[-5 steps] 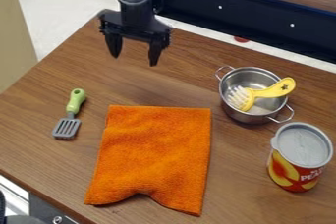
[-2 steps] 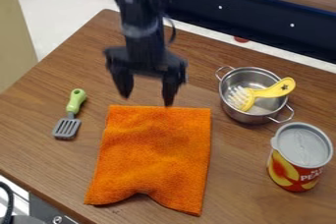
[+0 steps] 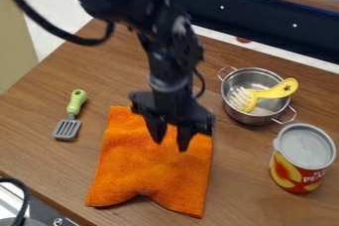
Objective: Move the yellow cloth to the upper left corner of the table
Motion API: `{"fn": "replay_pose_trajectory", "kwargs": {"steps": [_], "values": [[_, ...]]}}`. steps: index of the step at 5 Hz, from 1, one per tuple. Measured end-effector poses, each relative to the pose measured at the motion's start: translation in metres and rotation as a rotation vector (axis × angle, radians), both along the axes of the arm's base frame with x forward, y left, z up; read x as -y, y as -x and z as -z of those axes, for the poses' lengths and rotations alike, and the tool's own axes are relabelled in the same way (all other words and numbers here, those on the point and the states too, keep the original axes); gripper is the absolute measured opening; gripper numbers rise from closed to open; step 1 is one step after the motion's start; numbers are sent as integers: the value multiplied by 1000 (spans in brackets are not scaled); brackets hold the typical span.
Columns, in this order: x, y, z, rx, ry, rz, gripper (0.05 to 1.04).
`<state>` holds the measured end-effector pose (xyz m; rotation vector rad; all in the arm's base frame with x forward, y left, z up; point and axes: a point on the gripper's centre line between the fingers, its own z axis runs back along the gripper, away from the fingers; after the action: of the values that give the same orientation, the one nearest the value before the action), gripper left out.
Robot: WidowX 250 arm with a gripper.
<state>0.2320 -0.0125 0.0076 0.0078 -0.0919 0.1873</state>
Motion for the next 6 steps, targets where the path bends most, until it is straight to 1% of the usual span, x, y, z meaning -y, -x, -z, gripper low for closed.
{"fn": "replay_pose_trajectory", "kwargs": {"steps": [1,2,3,4,5,6], "values": [[-3,-2,15,12,-14,-68,165],[-9,-1,28,23,-35,-80,56],[-16,-1,38,26,-27,-113,53],[-22,-6,39,39,-52,-125,53],[-34,-19,39,59,-57,-162,53],[-48,-35,38,82,-72,-176,53]]}}
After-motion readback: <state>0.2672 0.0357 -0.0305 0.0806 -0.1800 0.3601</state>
